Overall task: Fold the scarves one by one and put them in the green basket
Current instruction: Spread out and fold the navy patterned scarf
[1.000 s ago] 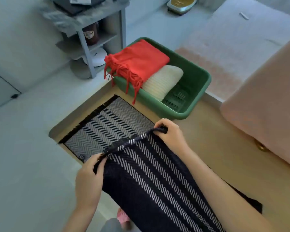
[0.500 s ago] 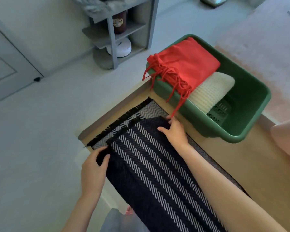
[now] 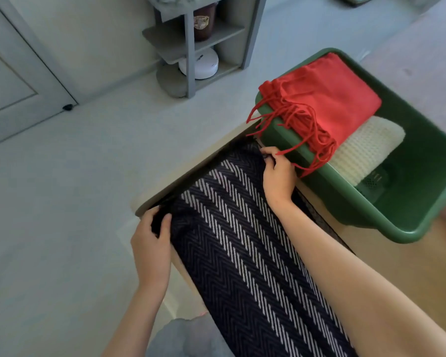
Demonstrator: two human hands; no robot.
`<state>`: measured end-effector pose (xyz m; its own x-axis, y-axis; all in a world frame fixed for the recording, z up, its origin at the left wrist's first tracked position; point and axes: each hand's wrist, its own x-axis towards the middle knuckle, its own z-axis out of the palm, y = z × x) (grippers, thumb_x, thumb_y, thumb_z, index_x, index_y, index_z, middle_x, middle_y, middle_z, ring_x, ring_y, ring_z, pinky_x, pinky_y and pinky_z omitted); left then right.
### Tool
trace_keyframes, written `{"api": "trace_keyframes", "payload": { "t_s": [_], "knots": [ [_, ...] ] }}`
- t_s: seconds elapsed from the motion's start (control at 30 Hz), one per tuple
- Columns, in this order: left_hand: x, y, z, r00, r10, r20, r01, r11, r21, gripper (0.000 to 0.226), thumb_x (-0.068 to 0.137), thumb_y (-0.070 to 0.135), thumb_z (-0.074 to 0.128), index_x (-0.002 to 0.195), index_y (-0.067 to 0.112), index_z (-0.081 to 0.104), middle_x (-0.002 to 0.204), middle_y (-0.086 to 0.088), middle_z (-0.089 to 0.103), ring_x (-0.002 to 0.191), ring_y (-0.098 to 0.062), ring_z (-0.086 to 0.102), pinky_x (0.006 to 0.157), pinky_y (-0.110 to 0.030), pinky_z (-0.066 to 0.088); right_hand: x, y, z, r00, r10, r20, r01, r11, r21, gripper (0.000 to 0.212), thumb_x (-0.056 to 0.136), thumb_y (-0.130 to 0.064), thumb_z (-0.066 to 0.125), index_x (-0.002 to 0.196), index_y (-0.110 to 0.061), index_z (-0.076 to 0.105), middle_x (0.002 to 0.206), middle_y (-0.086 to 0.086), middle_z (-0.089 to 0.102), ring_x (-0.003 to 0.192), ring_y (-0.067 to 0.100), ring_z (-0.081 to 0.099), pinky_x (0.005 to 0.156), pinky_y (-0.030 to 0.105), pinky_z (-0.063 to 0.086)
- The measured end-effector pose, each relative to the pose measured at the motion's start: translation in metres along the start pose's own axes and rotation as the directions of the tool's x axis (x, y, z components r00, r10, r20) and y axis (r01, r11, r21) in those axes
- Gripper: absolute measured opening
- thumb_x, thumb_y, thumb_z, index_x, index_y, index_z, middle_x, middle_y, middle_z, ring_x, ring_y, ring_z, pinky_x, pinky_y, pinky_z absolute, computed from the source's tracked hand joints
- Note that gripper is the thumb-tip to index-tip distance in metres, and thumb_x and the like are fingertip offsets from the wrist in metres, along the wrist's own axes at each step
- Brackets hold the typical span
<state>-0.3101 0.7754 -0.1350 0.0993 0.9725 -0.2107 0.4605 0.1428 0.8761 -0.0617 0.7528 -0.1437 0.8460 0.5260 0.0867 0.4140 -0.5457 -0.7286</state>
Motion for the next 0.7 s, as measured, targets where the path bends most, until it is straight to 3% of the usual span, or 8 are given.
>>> {"api": "trace_keyframes", "payload": {
  "t_s": [0.13, 0.27, 0.37, 0.5, 0.7],
  "knots": [
    [0.009, -0.010, 0.003, 0.998, -0.014, 0.059, 0.008, 0.995, 0.100, 0.041, 0.092, 0.024, 0.063, 0.131, 0.015, 0.053, 0.110, 0.004, 0.062, 0.096, -0.011, 0.059, 0.080, -0.014, 0.040, 0.016, 0.011, 0.015, 0.999, -0.025, 0.024, 0.029, 0.985, -0.169, 0.020, 0.097, -0.015, 0.049, 0.108, -0.015, 0.066, 0.090, 0.013, 0.070, 0.083, 0.033, 0.063, 0.060, 0.034, 0.041],
    [0.010, -0.013, 0.003, 0.998, 0.063, 0.002, -0.062, 0.969, 0.239, 0.035, 0.096, 0.021, 0.056, 0.130, 0.013, 0.055, 0.112, -0.001, 0.066, 0.093, -0.009, 0.057, 0.082, -0.022, 0.041, 0.024, 0.011, 0.019, 0.998, -0.064, 0.019, 0.067, 0.940, -0.333, 0.021, 0.099, -0.018, 0.045, 0.110, -0.012, 0.062, 0.091, 0.017, 0.069, 0.084, 0.038, 0.063, 0.061, 0.038, 0.041],
    [0.006, -0.016, 0.005, 0.994, 0.103, 0.040, -0.110, 0.951, 0.290, 0.037, 0.097, 0.026, 0.053, 0.134, 0.019, 0.051, 0.117, 0.000, 0.065, 0.099, -0.013, 0.060, 0.083, -0.027, 0.044, 0.024, 0.012, 0.022, 0.996, -0.075, 0.053, 0.090, 0.897, -0.432, 0.023, 0.100, -0.019, 0.042, 0.113, -0.010, 0.058, 0.100, 0.015, 0.068, 0.092, 0.037, 0.062, 0.062, 0.036, 0.036],
    [-0.001, -0.024, 0.005, 0.981, 0.126, 0.150, -0.154, 0.968, 0.199, 0.053, 0.096, 0.024, 0.054, 0.145, 0.025, 0.036, 0.134, 0.001, 0.053, 0.119, -0.013, 0.052, 0.103, -0.037, 0.043, 0.020, 0.014, 0.020, 0.990, -0.086, 0.109, 0.124, 0.905, -0.408, 0.025, 0.100, -0.023, 0.044, 0.112, -0.006, 0.058, 0.112, 0.010, 0.063, 0.099, 0.033, 0.060, 0.071, 0.040, 0.044],
    [-0.017, -0.030, -0.002, 0.956, 0.212, 0.202, -0.259, 0.933, 0.250, 0.055, 0.098, 0.019, 0.050, 0.148, 0.026, 0.028, 0.130, 0.013, 0.042, 0.116, 0.000, 0.041, 0.102, -0.020, 0.031, 0.008, 0.015, 0.009, 0.984, -0.089, 0.152, 0.137, 0.927, -0.350, 0.024, 0.099, -0.022, 0.047, 0.113, -0.007, 0.060, 0.111, 0.009, 0.064, 0.096, 0.031, 0.061, 0.073, 0.042, 0.048]
  ]
}}
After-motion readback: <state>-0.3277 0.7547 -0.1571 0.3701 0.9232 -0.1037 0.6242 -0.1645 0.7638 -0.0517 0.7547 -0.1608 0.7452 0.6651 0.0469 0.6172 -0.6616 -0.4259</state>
